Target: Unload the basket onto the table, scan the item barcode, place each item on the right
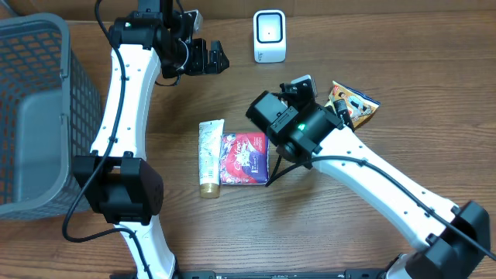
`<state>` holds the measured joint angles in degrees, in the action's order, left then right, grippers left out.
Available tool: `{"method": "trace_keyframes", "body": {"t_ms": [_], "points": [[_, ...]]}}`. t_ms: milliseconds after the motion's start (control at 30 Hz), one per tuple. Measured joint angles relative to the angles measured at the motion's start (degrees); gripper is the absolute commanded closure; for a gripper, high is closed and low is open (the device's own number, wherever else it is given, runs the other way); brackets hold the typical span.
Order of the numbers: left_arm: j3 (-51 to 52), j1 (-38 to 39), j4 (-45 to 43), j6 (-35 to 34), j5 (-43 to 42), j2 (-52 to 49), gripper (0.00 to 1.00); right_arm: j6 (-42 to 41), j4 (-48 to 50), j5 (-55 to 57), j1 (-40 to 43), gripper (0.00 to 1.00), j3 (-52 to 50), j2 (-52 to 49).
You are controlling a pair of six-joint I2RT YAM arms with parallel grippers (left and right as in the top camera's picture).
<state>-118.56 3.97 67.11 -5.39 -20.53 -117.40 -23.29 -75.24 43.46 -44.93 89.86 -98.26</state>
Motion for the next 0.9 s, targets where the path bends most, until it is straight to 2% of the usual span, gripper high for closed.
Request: {"method": "trace_keyframes", "body": {"t_ms": [133,367,600,900], "points": [[0.0,-0.3,-1.5,0.0,0.6,0.0,0.0,5.1,4.3,-1.9,-0.2,0.0,-1.8,-3.3],[0.0,-1.0,-1.6,0.0,1.1,0.0,0.0,8.0,9.6,-5.6,0.0,0.0,-6.5,-8.3],[0.0,-1.1,-1.6,0.0,1.3,0.0,0.0,12.3,15.8,-8.8,2.1,0.0,-12.3,-9.0],[0.0,-1.1,-1.4,0.0,1.3,0.0,0.0,16.6,21.5,-10.5,4.7,0.02,-12.6,-10.3]]}}
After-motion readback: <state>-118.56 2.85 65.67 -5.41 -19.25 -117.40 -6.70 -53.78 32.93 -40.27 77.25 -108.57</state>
